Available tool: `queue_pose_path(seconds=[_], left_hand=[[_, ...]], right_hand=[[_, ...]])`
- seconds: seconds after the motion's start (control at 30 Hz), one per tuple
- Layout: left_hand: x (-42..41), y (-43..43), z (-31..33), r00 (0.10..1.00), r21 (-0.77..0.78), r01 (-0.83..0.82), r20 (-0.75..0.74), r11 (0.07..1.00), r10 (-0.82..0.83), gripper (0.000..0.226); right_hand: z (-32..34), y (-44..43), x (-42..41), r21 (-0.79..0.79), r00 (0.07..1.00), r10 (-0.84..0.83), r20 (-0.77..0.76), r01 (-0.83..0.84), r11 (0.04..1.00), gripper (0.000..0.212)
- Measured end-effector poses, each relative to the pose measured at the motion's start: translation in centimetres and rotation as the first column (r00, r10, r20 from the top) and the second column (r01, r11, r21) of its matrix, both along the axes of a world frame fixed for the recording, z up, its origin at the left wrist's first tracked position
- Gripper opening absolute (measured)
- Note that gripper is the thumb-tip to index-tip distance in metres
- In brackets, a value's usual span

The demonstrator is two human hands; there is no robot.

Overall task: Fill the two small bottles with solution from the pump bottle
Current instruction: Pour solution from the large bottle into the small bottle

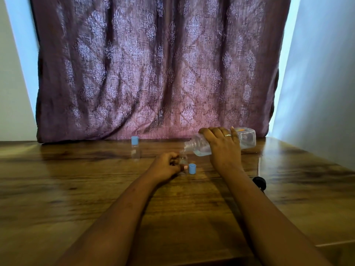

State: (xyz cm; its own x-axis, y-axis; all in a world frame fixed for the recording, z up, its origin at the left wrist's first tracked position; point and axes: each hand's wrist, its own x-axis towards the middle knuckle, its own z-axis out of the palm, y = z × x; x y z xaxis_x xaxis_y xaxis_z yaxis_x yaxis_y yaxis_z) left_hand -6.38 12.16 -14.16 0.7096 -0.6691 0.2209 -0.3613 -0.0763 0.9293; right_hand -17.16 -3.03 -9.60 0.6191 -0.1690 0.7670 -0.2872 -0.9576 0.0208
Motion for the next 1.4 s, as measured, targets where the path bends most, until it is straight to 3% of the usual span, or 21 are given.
queue_pose_path(seconds=[0.53, 0.73, 1.4], left_hand=[[0.1, 0.2, 0.1, 0.998, 0.064, 0.001, 0.059, 0.998, -0.004, 0.039], [0.7, 0.5, -0.1, 0.996, 0.095, 0.068, -0.064, 0.993, -0.062, 0.058], [2.2, 1.5, 0.1, 0.986, 0.013, 0.044, -0.163, 0.999, -0.041, 0.04]], right_hand=[[-0.1, -0.1, 0.1, -0.015, 1.0, -0.021, -0.012, 0.021, 1.0, 0.058], [-0.1, -0.1, -0.1, -0.014, 1.0, -0.022, -0.005, 0.022, 1.0, 0.056], [0.0, -0.1, -0.1, -0.01, 1.0, -0.02, -0.005, 0.02, 1.0, 0.054]])
